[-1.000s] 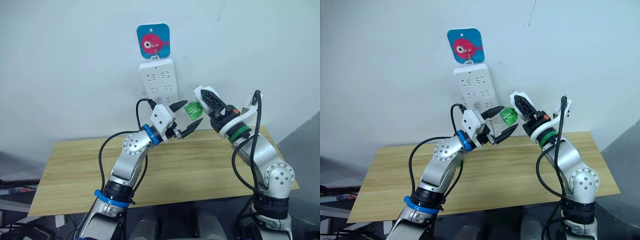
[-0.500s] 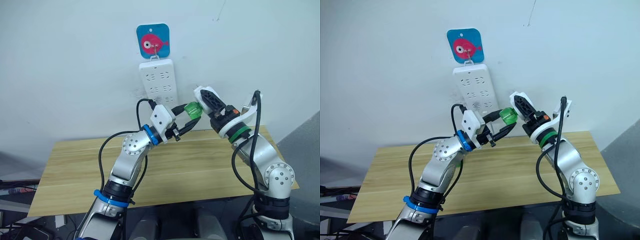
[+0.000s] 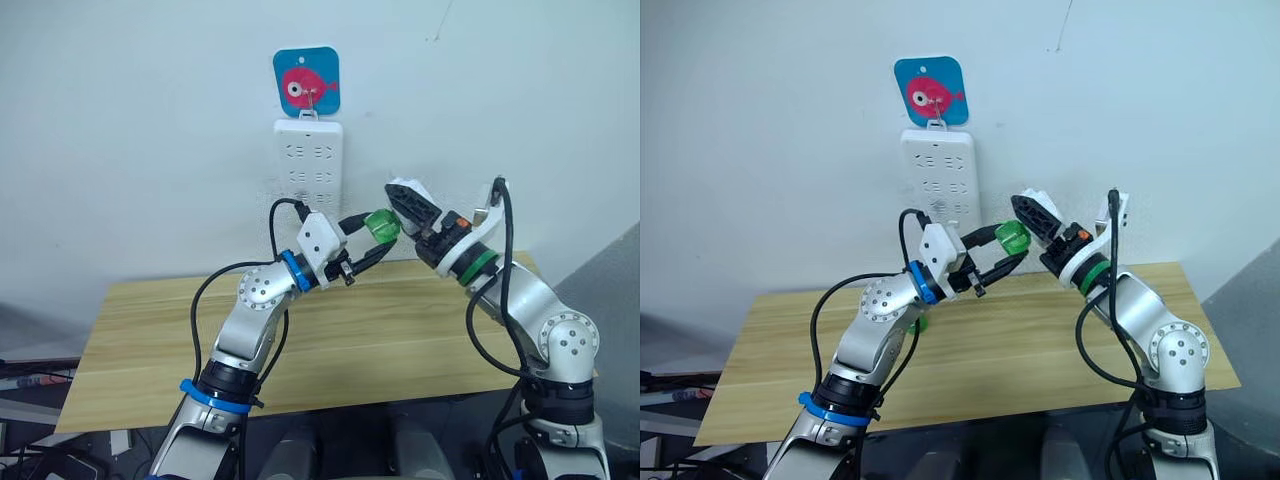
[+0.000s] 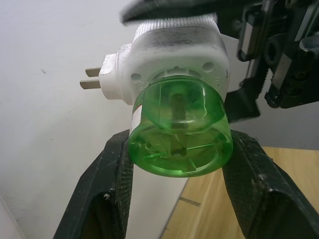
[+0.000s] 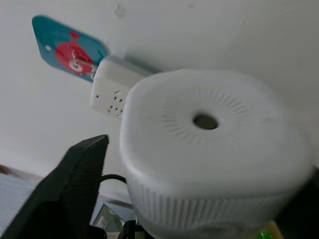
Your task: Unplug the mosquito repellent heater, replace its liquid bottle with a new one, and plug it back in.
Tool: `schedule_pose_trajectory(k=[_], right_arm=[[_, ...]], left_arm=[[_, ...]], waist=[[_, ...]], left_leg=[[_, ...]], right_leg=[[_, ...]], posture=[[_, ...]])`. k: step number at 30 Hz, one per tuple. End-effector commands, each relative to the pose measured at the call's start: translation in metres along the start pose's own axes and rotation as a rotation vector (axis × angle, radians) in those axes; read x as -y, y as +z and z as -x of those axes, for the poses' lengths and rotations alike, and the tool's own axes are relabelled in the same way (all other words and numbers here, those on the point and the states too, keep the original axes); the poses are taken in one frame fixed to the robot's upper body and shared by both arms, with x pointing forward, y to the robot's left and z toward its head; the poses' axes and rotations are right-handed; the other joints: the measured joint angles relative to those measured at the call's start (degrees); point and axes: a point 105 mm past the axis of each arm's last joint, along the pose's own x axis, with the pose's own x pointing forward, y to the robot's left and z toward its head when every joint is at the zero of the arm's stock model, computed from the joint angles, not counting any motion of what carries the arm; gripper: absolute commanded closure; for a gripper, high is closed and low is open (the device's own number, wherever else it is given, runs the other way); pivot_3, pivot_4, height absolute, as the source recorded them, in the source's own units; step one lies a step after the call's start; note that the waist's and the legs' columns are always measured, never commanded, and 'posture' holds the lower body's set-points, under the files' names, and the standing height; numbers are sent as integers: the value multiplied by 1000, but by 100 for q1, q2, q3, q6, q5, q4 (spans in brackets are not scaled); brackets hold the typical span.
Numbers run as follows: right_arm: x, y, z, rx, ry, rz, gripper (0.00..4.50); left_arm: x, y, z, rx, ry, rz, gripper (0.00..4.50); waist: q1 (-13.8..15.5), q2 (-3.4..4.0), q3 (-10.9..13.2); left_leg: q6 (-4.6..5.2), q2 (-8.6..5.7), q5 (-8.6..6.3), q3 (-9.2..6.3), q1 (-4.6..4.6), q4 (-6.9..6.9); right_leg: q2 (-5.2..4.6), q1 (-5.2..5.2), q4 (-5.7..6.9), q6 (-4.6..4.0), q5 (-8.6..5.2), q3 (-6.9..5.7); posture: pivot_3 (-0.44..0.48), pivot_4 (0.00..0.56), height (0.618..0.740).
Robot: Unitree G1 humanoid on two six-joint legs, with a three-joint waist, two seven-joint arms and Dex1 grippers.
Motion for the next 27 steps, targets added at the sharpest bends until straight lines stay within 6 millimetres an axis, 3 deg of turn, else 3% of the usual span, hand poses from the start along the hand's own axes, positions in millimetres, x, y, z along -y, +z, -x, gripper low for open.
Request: schedule_pose_trajectory(k=[1, 6, 16, 27], right_arm=[[-12, 3, 2, -19, 57, 23, 21], [-15, 6, 11, -143, 111, 43, 21], [-2, 14, 57, -625, 153, 158, 21], [5, 12, 71, -799, 117, 140, 21]], left_arm=[[2, 14, 0, 50, -9, -36, 2286], [6, 9, 6, 25, -75, -32, 2286], [32, -2, 25, -28, -365, -13, 2286], [47, -10, 33, -50, -436, -57, 2286]], waist=[[6, 0, 0], [11, 0, 1], [62, -6, 13], [180, -15, 26]], left_leg=[[0, -1, 0, 0, 0, 0], [1, 0, 0, 1, 1, 0], [13, 5, -4, 9, -1, 1], [13, 9, -4, 9, -4, 6]], right_leg=[[0, 0, 0, 0, 0, 1], [0, 1, 1, 0, 0, 0], [-3, 11, -10, 0, 0, -6], [-15, 10, -14, -3, 2, -8]], posture=[[62, 171, 740], [64, 170, 740], [75, 169, 740], [92, 180, 740]])
